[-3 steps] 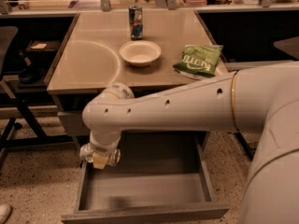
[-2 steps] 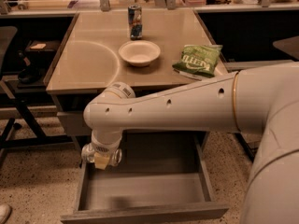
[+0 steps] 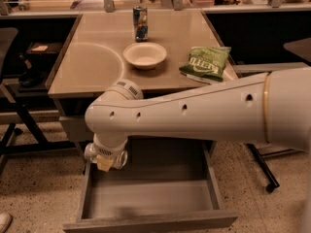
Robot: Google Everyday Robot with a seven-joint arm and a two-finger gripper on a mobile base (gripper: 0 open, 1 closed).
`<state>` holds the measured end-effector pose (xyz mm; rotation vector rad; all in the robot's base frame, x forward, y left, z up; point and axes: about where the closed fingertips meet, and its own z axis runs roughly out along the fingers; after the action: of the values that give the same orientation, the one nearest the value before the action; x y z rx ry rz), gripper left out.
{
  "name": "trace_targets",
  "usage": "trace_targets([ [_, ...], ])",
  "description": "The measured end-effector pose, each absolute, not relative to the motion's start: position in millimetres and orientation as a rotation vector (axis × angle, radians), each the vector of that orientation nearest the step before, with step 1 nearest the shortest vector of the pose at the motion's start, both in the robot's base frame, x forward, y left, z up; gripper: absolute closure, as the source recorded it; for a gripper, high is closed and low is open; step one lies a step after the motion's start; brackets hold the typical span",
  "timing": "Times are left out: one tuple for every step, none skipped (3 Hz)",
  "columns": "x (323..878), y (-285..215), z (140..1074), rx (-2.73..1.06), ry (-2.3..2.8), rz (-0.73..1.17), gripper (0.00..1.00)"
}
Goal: Pick redbull can from middle drawer and place on counter
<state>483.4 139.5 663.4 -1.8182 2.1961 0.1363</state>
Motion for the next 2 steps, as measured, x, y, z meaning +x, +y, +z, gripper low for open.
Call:
trace_targets([
  [492,132,716,-1.655,2.205,0.061,1.00],
  [505,129,759,-1.563,2.203,0.002,1.00],
])
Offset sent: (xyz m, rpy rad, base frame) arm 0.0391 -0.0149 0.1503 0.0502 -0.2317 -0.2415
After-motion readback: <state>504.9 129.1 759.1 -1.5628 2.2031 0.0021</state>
